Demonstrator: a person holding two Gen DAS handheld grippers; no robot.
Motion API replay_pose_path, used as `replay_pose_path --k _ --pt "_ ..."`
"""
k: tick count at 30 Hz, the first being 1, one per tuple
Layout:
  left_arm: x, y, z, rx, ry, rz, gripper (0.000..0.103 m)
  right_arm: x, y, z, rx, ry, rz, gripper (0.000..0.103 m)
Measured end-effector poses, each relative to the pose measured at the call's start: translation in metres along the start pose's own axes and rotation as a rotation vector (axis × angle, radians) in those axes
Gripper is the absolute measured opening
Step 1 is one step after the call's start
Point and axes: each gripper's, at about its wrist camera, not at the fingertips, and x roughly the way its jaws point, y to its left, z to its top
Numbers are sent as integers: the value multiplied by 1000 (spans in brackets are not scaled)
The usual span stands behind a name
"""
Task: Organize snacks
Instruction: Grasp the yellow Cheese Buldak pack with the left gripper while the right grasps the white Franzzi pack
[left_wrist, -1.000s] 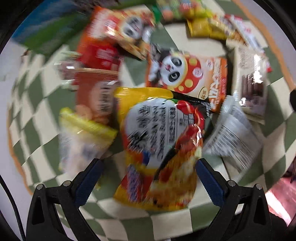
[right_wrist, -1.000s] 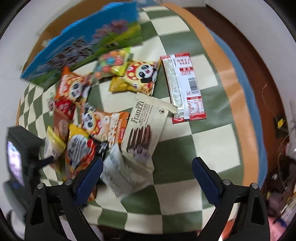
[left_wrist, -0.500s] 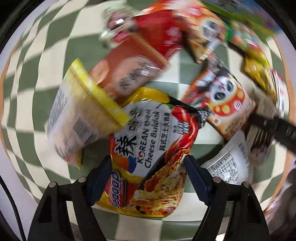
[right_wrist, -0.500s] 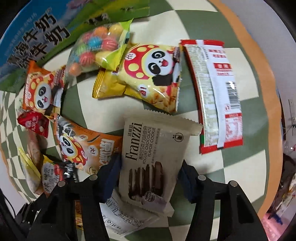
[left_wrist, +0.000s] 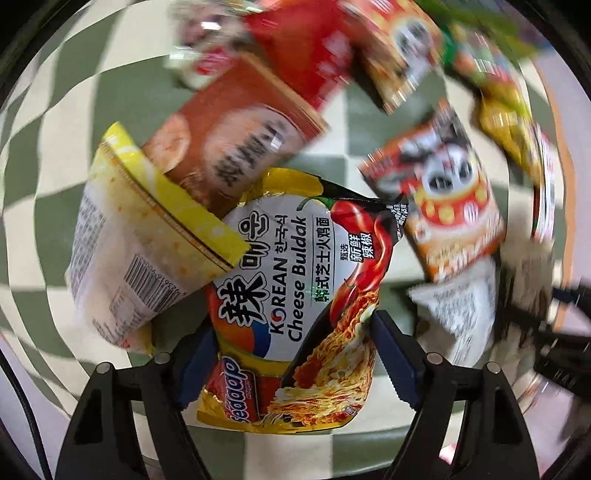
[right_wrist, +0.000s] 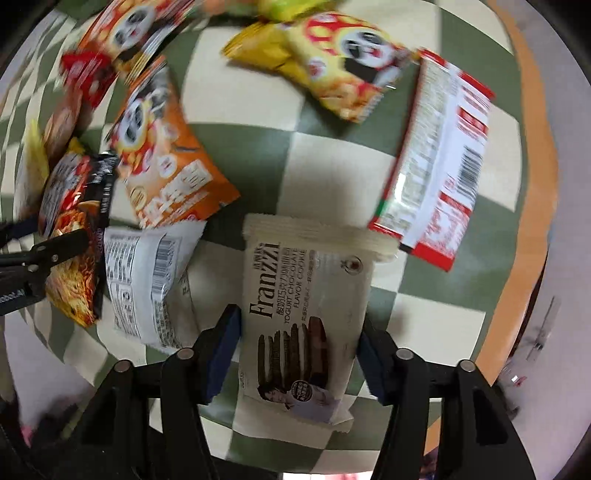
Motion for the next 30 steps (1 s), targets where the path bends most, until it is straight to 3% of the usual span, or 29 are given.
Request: replay_pose_path --k 4,8,13,17,27,30 --pt "0 20 -10 -88 -25 -18 80 -4 -27 -10 159 -80 64 67" --pt "18 5 0 46 21 15 88 -9 -33 -16 271 -174 73 67" --pt "19 -6 12 92 34 22 85 -2 -21 -6 218 -123 -9 67" --pt "-2 -12 2 109 -21 47 83 11 -13 -10 175 -129 -70 63" --pt "-50 -23 -56 80 -82 -2 82 -28 -3 -43 312 -233 15 57" --pt "-70 -27 -69 107 -123 -20 82 -56 -21 -47 334 -268 53 57"
